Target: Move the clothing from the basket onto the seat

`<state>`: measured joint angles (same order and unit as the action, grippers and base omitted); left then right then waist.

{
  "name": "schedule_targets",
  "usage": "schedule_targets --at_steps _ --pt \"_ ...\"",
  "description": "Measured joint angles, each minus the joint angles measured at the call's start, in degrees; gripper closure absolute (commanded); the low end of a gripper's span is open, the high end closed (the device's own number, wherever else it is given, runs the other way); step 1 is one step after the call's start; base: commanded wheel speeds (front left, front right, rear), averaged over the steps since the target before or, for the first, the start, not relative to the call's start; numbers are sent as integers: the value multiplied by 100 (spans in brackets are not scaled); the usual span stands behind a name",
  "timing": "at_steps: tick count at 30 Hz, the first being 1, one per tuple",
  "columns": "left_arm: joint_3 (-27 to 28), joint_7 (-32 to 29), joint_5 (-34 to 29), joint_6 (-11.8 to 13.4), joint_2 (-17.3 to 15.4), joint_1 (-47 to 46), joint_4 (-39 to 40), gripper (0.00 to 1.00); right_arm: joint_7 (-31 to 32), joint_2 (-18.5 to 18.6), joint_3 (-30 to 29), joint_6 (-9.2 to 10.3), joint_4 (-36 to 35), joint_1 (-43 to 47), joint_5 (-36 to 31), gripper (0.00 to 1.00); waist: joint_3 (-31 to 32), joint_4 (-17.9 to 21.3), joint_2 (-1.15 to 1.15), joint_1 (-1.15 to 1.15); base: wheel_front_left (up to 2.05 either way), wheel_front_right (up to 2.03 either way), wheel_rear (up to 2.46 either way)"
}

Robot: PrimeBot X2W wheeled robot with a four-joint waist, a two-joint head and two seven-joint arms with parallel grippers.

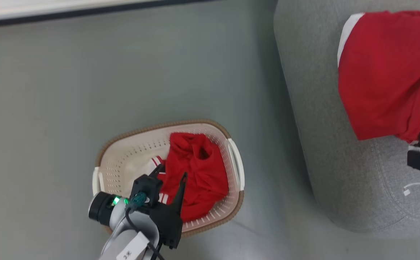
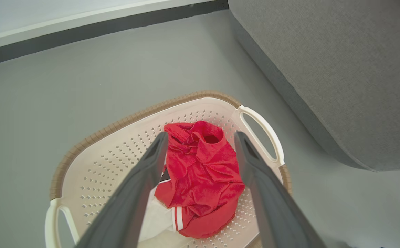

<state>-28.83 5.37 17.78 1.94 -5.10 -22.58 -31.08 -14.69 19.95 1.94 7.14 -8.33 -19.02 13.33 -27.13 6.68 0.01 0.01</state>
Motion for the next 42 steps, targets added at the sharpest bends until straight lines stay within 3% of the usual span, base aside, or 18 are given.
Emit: schedule_targets --at_steps 29,42 --pt "-515 -118 -396 -102 199 -1925 -1265 0 108 85 -723 0 -1165 -1032 -135 0 -2215 182 0 -1 0 0 0" --pt "-549 89 -424 -86 227 -2518 -1809 0 107 90 -723 0 -1243 -1367 -280 0 -2998 171 0 0 0 0 0"
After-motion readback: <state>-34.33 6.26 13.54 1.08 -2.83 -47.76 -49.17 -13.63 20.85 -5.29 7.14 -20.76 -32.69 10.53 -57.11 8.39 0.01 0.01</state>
